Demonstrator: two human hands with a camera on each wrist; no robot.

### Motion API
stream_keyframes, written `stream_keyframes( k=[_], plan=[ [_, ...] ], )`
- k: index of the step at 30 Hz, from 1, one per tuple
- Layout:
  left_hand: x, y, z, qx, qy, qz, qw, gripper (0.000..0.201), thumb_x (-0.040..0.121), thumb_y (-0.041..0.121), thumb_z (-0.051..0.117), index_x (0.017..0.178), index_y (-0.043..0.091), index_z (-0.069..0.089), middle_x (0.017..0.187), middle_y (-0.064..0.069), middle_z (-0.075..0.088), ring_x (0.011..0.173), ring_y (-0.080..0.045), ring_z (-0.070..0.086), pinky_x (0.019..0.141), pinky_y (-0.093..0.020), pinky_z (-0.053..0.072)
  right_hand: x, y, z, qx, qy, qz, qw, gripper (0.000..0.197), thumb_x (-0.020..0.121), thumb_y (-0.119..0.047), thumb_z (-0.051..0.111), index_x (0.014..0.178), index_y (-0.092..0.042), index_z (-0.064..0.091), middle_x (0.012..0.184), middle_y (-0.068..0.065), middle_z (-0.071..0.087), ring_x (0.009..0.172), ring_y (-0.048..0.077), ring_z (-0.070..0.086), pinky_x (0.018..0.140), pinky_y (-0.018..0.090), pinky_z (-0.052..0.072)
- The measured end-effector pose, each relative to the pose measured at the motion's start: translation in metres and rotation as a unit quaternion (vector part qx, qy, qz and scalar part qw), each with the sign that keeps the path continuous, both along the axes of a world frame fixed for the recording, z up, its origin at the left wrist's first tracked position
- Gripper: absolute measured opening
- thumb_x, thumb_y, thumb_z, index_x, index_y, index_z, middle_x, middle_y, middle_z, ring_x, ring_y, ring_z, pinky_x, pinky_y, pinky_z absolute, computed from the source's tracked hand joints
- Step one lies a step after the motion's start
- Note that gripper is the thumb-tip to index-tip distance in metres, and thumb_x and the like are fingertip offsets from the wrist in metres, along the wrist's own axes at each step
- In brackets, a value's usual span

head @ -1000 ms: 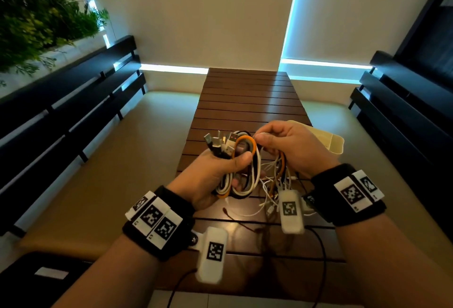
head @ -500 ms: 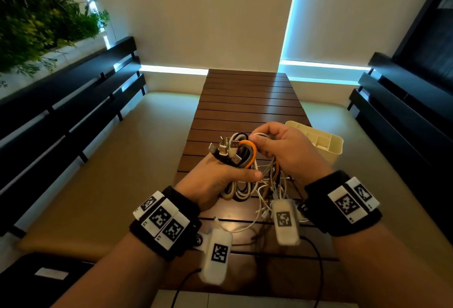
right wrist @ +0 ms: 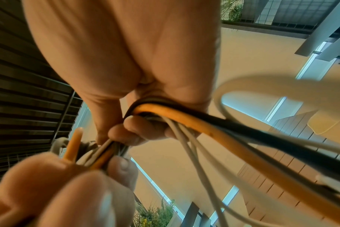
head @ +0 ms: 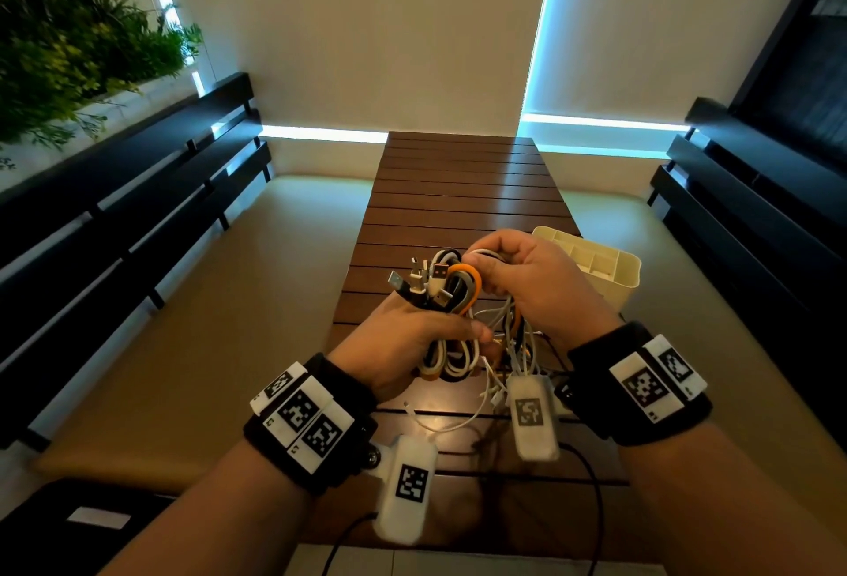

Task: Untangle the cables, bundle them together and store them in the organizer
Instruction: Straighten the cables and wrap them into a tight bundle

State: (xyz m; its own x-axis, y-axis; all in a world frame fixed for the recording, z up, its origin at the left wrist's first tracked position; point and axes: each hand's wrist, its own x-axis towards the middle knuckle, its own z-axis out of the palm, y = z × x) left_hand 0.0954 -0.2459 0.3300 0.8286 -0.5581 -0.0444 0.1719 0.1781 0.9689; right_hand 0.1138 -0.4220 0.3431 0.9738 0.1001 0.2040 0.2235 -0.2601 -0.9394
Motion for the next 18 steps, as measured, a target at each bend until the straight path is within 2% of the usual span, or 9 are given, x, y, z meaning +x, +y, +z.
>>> stream_keyframes(
  k=[2,4,8,10,11,13,15,18],
  plan=[
    [0.0,0.001,0.0,-0.005,0.012,-0.002,1.0,0.029,0.091,-0.004,0.059,0.115,0.012,0.063,0.077,-0.013,0.066,0.08,-0.035,0.07,0.071,-0.047,0.059,-0.001,0.0,0.001,-0.005,-0.003,-0.005,1.0,0.012,0.091,-0.025,0.067,0.094,-0.015,0.071,0.073,-0.006,0.069,0.066,0.004,0.061,0.063,0.018,0.049],
    [0.0,0.0,0.001,0.0,0.011,0.003,1.0,0.026,0.094,-0.001,0.058,0.117,0.009,0.062,0.07,-0.009,0.06,0.068,-0.029,0.066,0.062,-0.042,0.058,-0.002,-0.001,0.001,-0.002,-0.005,-0.005,1.0,0.015,0.091,-0.029,0.068,0.094,-0.015,0.071,0.075,-0.002,0.07,0.067,0.008,0.061,0.064,0.021,0.049],
    [0.004,-0.002,0.002,0.007,-0.018,0.042,0.999,0.019,0.092,-0.003,0.06,0.096,0.013,0.07,0.06,-0.006,0.052,0.053,-0.024,0.055,0.056,-0.037,0.05,-0.002,0.0,0.001,0.021,0.01,-0.01,1.0,0.013,0.092,-0.026,0.067,0.098,-0.016,0.071,0.086,0.004,0.074,0.078,0.014,0.069,0.074,0.033,0.056],
    [0.007,-0.002,0.002,0.017,-0.026,0.058,0.998,0.021,0.091,-0.004,0.059,0.086,0.014,0.069,0.057,-0.006,0.048,0.049,-0.025,0.051,0.053,-0.035,0.048,-0.003,0.0,0.001,0.0,-0.015,-0.028,1.0,0.012,0.094,-0.026,0.066,0.105,-0.025,0.07,0.098,-0.001,0.074,0.092,0.014,0.071,0.085,0.039,0.057],
    [0.008,-0.002,0.002,0.023,-0.029,0.065,0.997,0.021,0.09,-0.004,0.059,0.082,0.012,0.067,0.056,-0.006,0.047,0.048,-0.025,0.05,0.05,-0.034,0.047,-0.004,0.001,0.002,-0.022,-0.039,-0.039,0.998,0.015,0.094,-0.027,0.065,0.109,-0.031,0.069,0.103,-0.006,0.072,0.098,0.012,0.069,0.089,0.039,0.057],
    [0.01,-0.002,0.002,0.029,-0.033,0.071,0.997,0.014,0.089,-0.005,0.058,0.082,0.005,0.063,0.056,-0.007,0.045,0.048,-0.025,0.048,0.049,-0.034,0.046,-0.008,0.003,0.009,-0.039,-0.082,-0.027,0.995,0.021,0.096,-0.027,0.062,0.115,-0.035,0.067,0.112,-0.012,0.066,0.106,0.007,0.065,0.093,0.032,0.054],
    [0.011,-0.001,0.001,0.025,-0.042,0.079,0.996,0.01,0.085,-0.005,0.059,0.079,0.004,0.06,0.057,-0.008,0.045,0.049,-0.025,0.048,0.052,-0.035,0.046,-0.01,0.007,0.012,-0.052,-0.103,0.028,0.993,0.026,0.097,-0.022,0.06,0.122,-0.031,0.067,0.122,-0.013,0.064,0.115,0.005,0.061,0.098,0.026,0.05],
    [0.013,0.001,-0.001,0.018,-0.048,0.072,0.996,0.021,0.087,-0.007,0.059,0.074,0.01,0.061,0.059,-0.01,0.049,0.052,-0.026,0.051,0.056,-0.037,0.047,-0.013,0.013,0.009,-0.063,-0.097,0.047,0.992,0.034,0.097,-0.013,0.061,0.129,-0.023,0.066,0.129,-0.014,0.064,0.123,0.001,0.056,0.108,0.029,0.045]
  ],
)
